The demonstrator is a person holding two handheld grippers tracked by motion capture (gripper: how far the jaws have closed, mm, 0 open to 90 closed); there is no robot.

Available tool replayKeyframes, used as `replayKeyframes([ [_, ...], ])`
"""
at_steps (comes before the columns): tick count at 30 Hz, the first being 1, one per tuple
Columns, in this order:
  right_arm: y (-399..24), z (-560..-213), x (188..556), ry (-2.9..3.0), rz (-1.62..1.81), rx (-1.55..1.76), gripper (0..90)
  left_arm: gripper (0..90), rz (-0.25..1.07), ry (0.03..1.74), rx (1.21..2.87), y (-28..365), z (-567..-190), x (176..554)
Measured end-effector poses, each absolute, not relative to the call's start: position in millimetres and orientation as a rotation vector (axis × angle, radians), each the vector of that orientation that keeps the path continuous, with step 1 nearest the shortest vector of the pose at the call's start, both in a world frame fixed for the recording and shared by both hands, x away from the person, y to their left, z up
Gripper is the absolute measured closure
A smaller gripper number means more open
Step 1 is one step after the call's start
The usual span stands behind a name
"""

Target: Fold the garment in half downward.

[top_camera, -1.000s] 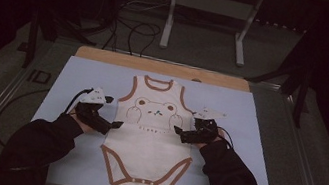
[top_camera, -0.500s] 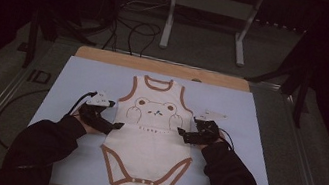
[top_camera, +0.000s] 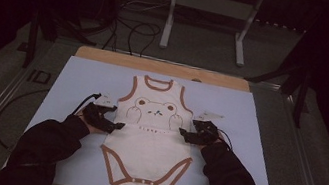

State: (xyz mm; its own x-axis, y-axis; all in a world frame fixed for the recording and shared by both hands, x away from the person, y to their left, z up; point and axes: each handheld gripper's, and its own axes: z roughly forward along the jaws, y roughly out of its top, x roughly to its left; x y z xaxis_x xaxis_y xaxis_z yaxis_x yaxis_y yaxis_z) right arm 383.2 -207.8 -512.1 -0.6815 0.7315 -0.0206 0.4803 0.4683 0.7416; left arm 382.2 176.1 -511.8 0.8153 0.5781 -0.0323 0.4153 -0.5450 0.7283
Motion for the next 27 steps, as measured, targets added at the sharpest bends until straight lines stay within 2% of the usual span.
replayKeyframes([
  [5, -208.2, -513.0, 384.3, 2.394, 1.032, 1.028, 42.3, 33.9, 0.264, 0.729, 2.245, 173.9, -515.6, 384.7],
  [7, -208.4, -513.8, 385.8, 2.398, 1.009, 1.037, 47.4, 36.6, 0.266, 0.747, 2.254, 173.6, -517.9, 387.1],
  [11, -209.2, -514.5, 387.5, 2.394, 0.996, 1.044, 51.9, 40.3, 0.274, 0.782, 2.257, 174.4, -519.8, 390.4],
  [16, -208.1, -519.3, 390.9, 2.4, 0.943, 1.066, 60.6, 51.0, 0.28, 0.817, 2.251, 176.2, -522.1, 392.9],
  [19, -208.1, -520.6, 391.4, 2.4, 0.945, 1.073, 61.8, 54.3, 0.294, 0.829, 2.251, 176.2, -521.8, 394.5],
  [26, -204.6, -519.5, 390.4, 2.423, 0.936, 1.066, 73.0, 63.8, 0.275, 0.836, 2.275, 172.1, -519.8, 395.5],
  [27, -203.8, -519.3, 390.3, 2.433, 0.94, 1.061, 77.2, 65.7, 0.274, 0.839, 2.277, 171.6, -519.5, 395.6],
])
